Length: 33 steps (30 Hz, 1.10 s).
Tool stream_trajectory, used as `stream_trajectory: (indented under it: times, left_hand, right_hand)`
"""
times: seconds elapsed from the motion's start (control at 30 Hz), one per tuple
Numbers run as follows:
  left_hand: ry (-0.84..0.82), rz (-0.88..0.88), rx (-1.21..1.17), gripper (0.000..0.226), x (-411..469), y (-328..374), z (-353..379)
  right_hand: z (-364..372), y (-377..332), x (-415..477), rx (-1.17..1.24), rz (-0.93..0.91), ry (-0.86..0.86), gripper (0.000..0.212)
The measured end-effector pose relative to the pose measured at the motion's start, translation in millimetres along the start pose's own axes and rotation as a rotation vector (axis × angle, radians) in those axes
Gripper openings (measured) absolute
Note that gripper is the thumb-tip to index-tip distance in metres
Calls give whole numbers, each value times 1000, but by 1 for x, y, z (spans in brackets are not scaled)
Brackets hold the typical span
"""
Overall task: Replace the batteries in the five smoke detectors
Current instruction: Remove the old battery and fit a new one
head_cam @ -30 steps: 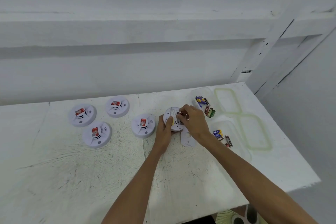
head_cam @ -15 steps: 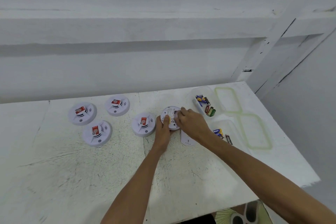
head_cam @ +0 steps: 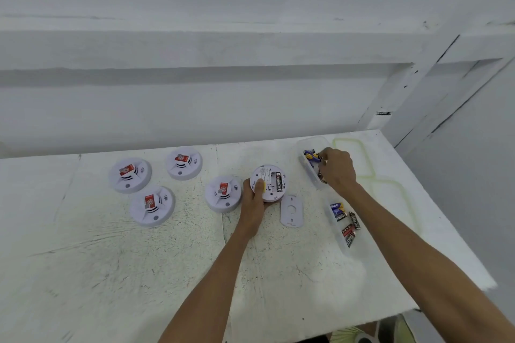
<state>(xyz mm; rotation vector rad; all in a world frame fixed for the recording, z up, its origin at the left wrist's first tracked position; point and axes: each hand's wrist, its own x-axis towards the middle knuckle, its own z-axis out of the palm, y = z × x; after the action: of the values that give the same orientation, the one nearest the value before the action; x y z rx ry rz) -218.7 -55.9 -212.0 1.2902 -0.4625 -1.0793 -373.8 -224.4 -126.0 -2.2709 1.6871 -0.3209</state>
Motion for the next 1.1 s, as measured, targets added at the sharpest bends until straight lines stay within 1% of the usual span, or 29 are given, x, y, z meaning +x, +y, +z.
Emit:
stream_trajectory:
  times: [0.03,0.1,0.13,0.23,0.33,0.4,0.5,0.7,0.8,0.9,1.0,1.03,1.1]
  left_hand:
    - [-1,1,6,28,0,0,0]
    - [-4,3,12,22,0,2,1]
    - [-6,8,11,23,0,2,1]
    - [0,6,4,28,0,2,1]
    - [-5,6,-14,27,2,0,0]
    - [-7,6,-14,27,1,1,1]
    - [-8,3,-28,28,1,2,1]
    - [-17,0,-58,27,2,2,1]
    - [-16,-3,-47,32,2,0,1]
    - [-19,-7,-47,23,2,0,0]
    - [-26,6,-46,26,4,0,-1]
    - [-29,8,-55,28,4,-1,-1]
    - [-37,9,-61,31,4,-2,-1]
  right_hand:
    - [0,7,4,-51,30,-74,27]
    - [-1,13,9,-72,56,-154,34]
    - [-2,13,10,-76,47,-181,33]
    - [-2,9,12,-175,11,-291,23]
    - [-2,8,12,-191,22,-278,31]
    - [-1,9,11,-195,31,-274,32]
    - [0,10,8,-232,6,-297,32]
    - [-4,11,12,-262,-18,-344,42]
    - [-4,14,14,-248,-24,-362,38]
    - [-6,19,16,-226,-84,-358,39]
    - [-8,23,18,-112,-159,-286,58]
    - [-9,24,18,-44,-174,-261,64]
    - [-12,25,16,99,-184,-212,71]
